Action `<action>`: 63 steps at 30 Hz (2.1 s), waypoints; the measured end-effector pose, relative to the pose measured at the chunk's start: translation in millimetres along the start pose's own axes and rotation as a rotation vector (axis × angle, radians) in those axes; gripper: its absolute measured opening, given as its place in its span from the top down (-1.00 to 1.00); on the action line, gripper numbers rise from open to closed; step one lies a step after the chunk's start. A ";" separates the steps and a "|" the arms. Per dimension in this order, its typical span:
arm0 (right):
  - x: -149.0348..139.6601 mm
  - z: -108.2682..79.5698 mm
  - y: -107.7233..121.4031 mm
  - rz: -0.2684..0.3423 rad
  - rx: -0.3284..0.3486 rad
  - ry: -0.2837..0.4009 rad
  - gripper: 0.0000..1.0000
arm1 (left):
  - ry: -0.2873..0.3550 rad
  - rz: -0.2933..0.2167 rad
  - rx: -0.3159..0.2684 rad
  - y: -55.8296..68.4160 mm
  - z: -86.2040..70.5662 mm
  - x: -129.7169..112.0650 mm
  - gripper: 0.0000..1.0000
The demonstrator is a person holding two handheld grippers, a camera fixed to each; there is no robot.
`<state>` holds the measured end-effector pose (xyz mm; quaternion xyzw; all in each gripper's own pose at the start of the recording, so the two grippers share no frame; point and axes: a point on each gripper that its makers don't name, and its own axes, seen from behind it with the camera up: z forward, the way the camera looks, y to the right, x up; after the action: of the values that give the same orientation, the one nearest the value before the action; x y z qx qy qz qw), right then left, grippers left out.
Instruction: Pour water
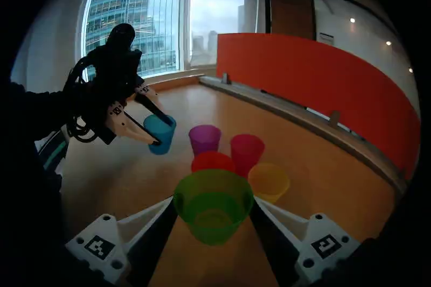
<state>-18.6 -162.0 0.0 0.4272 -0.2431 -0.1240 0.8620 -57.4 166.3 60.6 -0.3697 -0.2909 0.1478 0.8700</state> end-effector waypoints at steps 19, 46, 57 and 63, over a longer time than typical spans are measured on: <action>-18.5 7.8 -0.9 0.005 0.000 -0.037 -0.82 | -0.035 -0.024 -0.009 -0.6 12.4 -26.9 -0.78; -24.1 11.5 0.2 0.018 -0.010 -0.036 -0.82 | -0.070 -0.029 -0.008 1.0 -0.3 -46.0 -0.92; -39.0 20.3 -2.5 0.030 -0.011 -0.056 -0.82 | -0.074 -0.041 0.015 0.6 -14.7 -59.0 -0.92; -48.0 25.2 -2.8 0.034 -0.011 -0.070 -0.82 | -0.079 -0.049 0.019 1.4 -19.4 -66.2 -0.92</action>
<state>-72.7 -160.5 -4.2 0.4135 -0.2796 -0.1254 0.8574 -97.6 125.2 22.5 -0.3480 -0.3326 0.1438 0.8646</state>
